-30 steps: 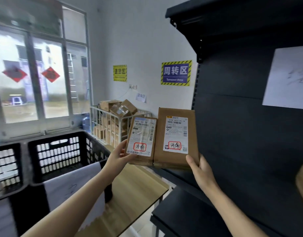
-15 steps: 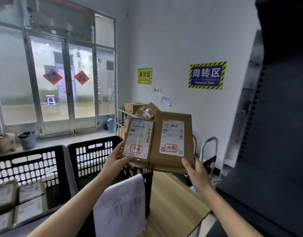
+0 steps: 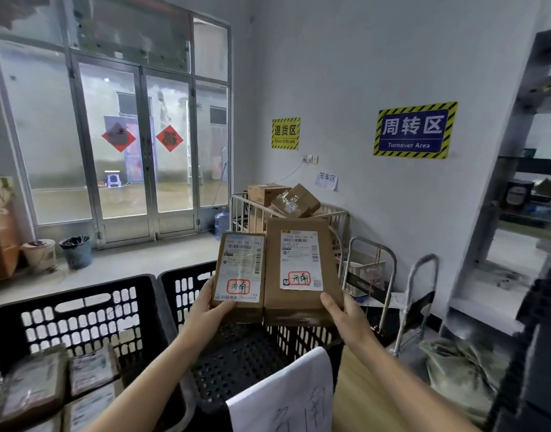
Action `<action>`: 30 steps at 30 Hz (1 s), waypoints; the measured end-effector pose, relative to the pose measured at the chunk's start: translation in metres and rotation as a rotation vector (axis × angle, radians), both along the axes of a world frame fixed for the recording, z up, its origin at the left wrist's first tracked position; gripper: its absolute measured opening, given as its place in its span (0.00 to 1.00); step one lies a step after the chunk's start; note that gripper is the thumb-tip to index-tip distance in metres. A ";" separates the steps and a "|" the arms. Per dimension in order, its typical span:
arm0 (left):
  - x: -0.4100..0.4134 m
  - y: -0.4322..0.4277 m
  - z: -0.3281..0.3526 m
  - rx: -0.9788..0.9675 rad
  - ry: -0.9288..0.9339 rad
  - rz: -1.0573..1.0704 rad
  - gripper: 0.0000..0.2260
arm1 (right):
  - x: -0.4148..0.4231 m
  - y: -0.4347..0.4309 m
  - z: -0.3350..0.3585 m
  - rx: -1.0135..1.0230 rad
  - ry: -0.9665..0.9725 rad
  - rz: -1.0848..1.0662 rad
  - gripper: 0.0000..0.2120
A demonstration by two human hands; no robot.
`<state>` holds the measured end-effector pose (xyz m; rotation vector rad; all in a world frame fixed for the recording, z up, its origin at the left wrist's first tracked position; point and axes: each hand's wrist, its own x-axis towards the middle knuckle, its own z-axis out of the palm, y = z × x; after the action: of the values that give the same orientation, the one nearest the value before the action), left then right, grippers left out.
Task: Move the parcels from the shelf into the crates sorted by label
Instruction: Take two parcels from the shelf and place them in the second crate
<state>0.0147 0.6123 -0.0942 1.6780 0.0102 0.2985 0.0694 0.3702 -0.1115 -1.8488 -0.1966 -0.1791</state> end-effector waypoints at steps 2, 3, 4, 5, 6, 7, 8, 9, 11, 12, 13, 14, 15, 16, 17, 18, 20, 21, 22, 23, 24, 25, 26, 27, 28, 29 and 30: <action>0.005 0.011 -0.003 0.005 0.020 0.028 0.20 | 0.015 0.013 -0.003 -0.008 0.035 0.037 0.16; 0.008 0.016 -0.005 0.007 0.033 0.043 0.20 | 0.023 0.019 -0.005 -0.008 0.051 0.051 0.17; 0.012 0.020 -0.008 0.007 0.048 0.061 0.20 | 0.030 0.026 -0.006 -0.007 0.065 0.065 0.17; 0.016 0.024 -0.010 0.005 0.065 0.082 0.21 | 0.038 0.032 -0.009 -0.003 0.076 0.079 0.17; 0.022 0.028 -0.012 0.001 0.081 0.103 0.21 | 0.044 0.038 -0.011 -0.003 0.085 0.094 0.17; 0.029 0.031 -0.015 -0.002 0.097 0.123 0.21 | 0.052 0.043 -0.014 0.002 0.093 0.109 0.17; 0.036 0.034 -0.018 -0.007 0.116 0.143 0.20 | 0.060 0.049 -0.017 0.010 0.108 0.122 0.17; 0.043 0.036 -0.021 -0.013 0.135 0.159 0.19 | 0.069 0.053 -0.021 0.026 0.122 0.137 0.17; 0.061 0.040 -0.030 -0.033 0.168 0.191 0.17 | 0.089 0.061 -0.028 0.054 0.158 0.166 0.16; 0.070 0.042 -0.035 -0.047 0.181 0.216 0.17 | 0.100 0.065 -0.033 0.061 0.182 0.176 0.16; 0.079 0.043 -0.041 -0.056 0.195 0.248 0.16 | 0.114 0.068 -0.040 0.066 0.209 0.180 0.16; 0.089 0.044 -0.048 -0.069 0.215 0.287 0.16 | 0.126 0.072 -0.047 0.067 0.233 0.185 0.17; 0.099 0.045 -0.055 -0.084 0.241 0.333 0.16 | 0.139 0.076 -0.056 0.072 0.259 0.194 0.17; 0.108 0.047 -0.063 -0.109 0.271 0.383 0.16 | 0.150 0.081 -0.063 0.071 0.288 0.210 0.17; 0.117 0.050 -0.071 -0.131 0.303 0.432 0.16 | 0.161 0.086 -0.072 0.065 0.326 0.228 0.16; 0.125 0.053 -0.081 -0.150 0.338 0.481 0.16 | 0.169 0.091 -0.082 0.055 0.362 0.245 0.16; 0.137 0.059 -0.098 -0.166 0.408 0.564 0.15 | 0.185 0.102 -0.104 0.028 0.420 0.270 0.16; 0.143 0.062 -0.107 -0.170 0.442 0.599 0.14 | 0.194 0.107 -0.115 0.008 0.446 0.278 0.18; 0.147 0.064 -0.115 -0.179 0.473 0.633 0.15 | 0.202 0.112 -0.127 -0.008 0.470 0.285 0.21; 0.152 0.066 -0.122 -0.191 0.500 0.663 0.15 | 0.209 0.117 -0.137 -0.016 0.502 0.293 0.22; 0.157 0.068 -0.130 -0.203 0.523 0.693 0.16 | 0.214 0.121 -0.144 -0.023 0.525 0.306 0.23; 0.161 0.070 -0.135 -0.217 0.539 0.719 0.16 | 0.221 0.126 -0.151 -0.031 0.556 0.322 0.22; 0.166 0.071 -0.141 -0.230 0.555 0.737 0.16 | 0.227 0.130 -0.157 -0.037 0.587 0.334 0.22; 0.171 0.072 -0.147 -0.241 0.569 0.749 0.15 | 0.233 0.133 -0.164 -0.042 0.625 0.341 0.22; 0.176 0.073 -0.153 -0.251 0.586 0.759 0.15 | 0.239 0.135 -0.170 -0.047 0.653 0.349 0.22; 0.181 0.072 -0.158 -0.258 0.599 0.769 0.15 | 0.246 0.137 -0.176 -0.059 0.672 0.354 0.21; 0.186 0.072 -0.164 -0.258 0.614 0.784 0.16 | 0.251 0.139 -0.182 -0.078 0.680 0.355 0.21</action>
<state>0.2006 0.6841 -0.2577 1.3856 1.1329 0.3308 0.3208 0.5094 -0.2932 -1.8149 -0.0518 0.7037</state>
